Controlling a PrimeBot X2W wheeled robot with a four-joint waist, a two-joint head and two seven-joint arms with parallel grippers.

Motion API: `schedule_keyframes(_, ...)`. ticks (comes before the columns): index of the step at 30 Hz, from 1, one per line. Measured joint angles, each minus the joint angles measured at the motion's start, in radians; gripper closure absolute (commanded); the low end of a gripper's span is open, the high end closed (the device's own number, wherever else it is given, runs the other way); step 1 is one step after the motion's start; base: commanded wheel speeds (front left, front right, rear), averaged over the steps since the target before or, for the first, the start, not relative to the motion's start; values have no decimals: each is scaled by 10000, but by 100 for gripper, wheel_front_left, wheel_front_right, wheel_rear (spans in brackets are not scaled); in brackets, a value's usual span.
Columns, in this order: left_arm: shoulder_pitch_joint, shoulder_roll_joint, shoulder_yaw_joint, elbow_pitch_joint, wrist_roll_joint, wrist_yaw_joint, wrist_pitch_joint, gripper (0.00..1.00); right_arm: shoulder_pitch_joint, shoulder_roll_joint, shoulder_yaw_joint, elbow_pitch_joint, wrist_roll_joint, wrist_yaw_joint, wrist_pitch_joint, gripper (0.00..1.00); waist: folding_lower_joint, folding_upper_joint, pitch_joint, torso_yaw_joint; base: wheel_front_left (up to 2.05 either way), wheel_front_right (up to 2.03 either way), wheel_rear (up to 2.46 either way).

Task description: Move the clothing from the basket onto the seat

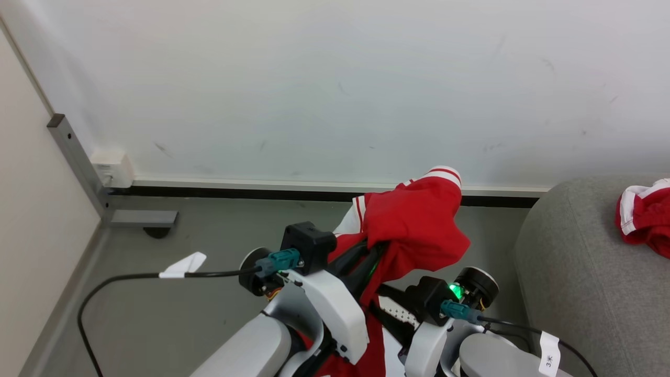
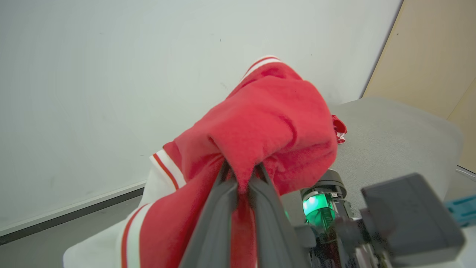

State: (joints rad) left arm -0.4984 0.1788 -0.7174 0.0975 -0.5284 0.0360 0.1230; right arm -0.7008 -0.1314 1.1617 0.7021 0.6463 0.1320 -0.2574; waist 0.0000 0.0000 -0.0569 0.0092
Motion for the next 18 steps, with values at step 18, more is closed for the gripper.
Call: schedule_keyframes(18,13,159,190,508,-88,268,-240,99,88,-627,-602,-1174,658,0,-48,100,0,0,75,-440,0,0,0)
